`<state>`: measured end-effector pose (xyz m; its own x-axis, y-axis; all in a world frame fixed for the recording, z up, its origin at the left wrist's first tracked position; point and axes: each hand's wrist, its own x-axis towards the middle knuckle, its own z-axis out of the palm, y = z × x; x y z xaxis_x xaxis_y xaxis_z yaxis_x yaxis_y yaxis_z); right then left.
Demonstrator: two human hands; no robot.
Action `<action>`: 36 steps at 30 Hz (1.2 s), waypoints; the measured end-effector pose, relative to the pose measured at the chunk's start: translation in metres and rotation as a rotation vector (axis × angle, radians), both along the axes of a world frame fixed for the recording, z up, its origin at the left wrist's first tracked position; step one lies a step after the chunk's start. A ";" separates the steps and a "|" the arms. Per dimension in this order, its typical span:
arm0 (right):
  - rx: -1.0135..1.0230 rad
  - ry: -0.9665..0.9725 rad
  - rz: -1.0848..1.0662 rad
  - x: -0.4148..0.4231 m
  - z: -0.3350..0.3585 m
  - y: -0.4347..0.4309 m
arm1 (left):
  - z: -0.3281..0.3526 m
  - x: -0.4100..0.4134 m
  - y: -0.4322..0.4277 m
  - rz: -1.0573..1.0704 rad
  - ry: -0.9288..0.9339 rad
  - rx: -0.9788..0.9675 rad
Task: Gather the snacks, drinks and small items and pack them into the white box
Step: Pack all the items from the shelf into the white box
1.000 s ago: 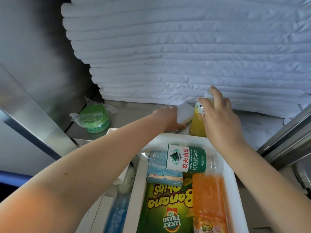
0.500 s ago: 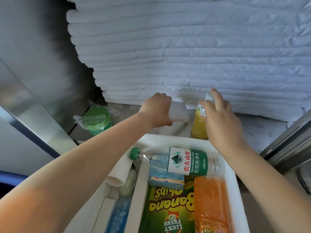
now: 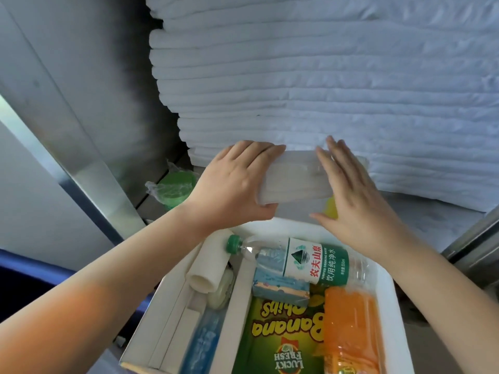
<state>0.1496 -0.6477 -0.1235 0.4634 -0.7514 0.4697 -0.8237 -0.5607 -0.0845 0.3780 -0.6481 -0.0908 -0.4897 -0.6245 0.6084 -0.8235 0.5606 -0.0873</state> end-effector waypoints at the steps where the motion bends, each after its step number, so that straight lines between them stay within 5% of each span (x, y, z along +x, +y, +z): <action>1: 0.012 -0.013 0.055 0.002 0.003 0.003 | 0.000 0.003 0.006 -0.029 -0.012 0.003; 9: -0.038 0.090 0.173 0.007 0.010 0.033 | 0.002 0.020 0.034 -0.124 -0.241 0.118; 17: 0.015 0.138 0.263 -0.001 0.010 0.058 | 0.005 0.019 0.043 -0.233 -0.171 0.288; 29: -0.272 0.691 0.808 -0.011 0.035 0.055 | 0.005 0.020 0.055 -0.472 -0.327 0.333; 36: -0.357 0.865 0.944 0.008 0.050 0.046 | -0.003 0.016 0.055 -0.558 -0.357 0.368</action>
